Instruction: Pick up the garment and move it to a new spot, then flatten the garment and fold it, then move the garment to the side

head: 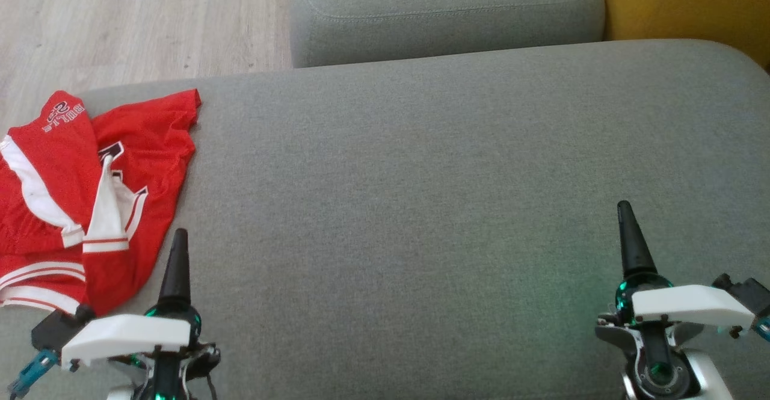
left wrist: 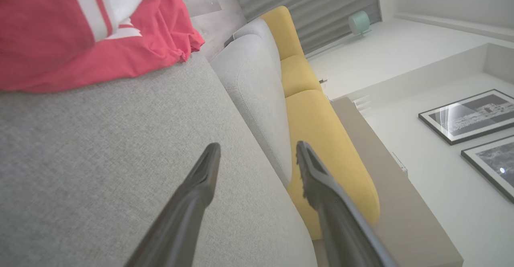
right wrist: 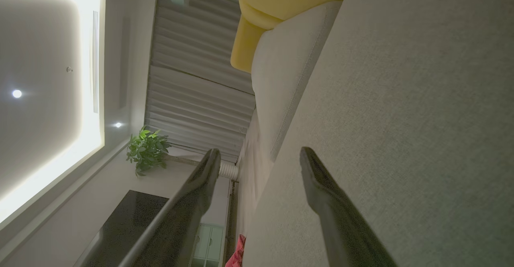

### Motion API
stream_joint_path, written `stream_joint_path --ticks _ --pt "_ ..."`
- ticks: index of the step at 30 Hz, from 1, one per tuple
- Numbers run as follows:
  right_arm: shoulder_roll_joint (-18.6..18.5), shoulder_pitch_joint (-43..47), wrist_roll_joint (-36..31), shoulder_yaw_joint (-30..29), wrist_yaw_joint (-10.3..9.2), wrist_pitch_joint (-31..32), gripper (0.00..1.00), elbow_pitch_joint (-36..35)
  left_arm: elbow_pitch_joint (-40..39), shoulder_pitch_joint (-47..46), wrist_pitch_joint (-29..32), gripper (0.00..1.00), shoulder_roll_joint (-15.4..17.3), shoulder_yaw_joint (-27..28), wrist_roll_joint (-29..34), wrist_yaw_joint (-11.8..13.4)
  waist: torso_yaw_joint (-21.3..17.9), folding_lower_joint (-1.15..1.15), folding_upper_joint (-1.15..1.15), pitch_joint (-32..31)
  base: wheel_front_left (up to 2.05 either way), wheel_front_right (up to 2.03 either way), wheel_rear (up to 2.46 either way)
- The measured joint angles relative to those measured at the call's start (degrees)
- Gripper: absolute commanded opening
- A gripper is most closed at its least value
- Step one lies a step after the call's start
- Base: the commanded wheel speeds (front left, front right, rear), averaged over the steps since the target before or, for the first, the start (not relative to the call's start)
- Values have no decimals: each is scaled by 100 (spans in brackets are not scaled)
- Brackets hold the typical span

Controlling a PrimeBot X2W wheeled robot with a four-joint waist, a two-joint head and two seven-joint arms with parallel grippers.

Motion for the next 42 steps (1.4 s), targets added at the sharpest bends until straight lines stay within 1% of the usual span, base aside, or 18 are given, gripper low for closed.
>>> stream_joint_path --ticks 4,9,14,17,24,33,42 --pt "0 0 -371 83 0 -57 100 -3 -21 1 -74 100 1 -36 364 11 0 0 0 -32 0 0 0" --pt "-12 -4 -839 182 0 -159 100 -3 -22 2 -132 100 4 -160 856 104 6 0 0 -69 0 0 0" --pt "-40 -82 -1427 268 0 -236 100 5 -22 1 -214 100 9 -203 1392 112 1 0 0 -86 0 0 0" --pt "-43 -96 -1784 318 0 -299 100 34 -21 1 -266 100 9 -235 1725 209 -8 0 0 -93 0 0 0" --pt "-47 -130 -2542 428 0 -410 100 144 -4 1 -379 100 14 -341 2563 337 -25 0 0 -105 0 0 0" --pt "-35 -209 -3296 446 0 -559 100 254 -3 1 -527 100 16 -389 3327 413 -47 0 0 -133 0 0 0" --pt "-31 -323 -3916 590 0 -681 100 361 -34 0 -683 100 22 -514 3916 512 -59 0 0 -157 0 0 0"
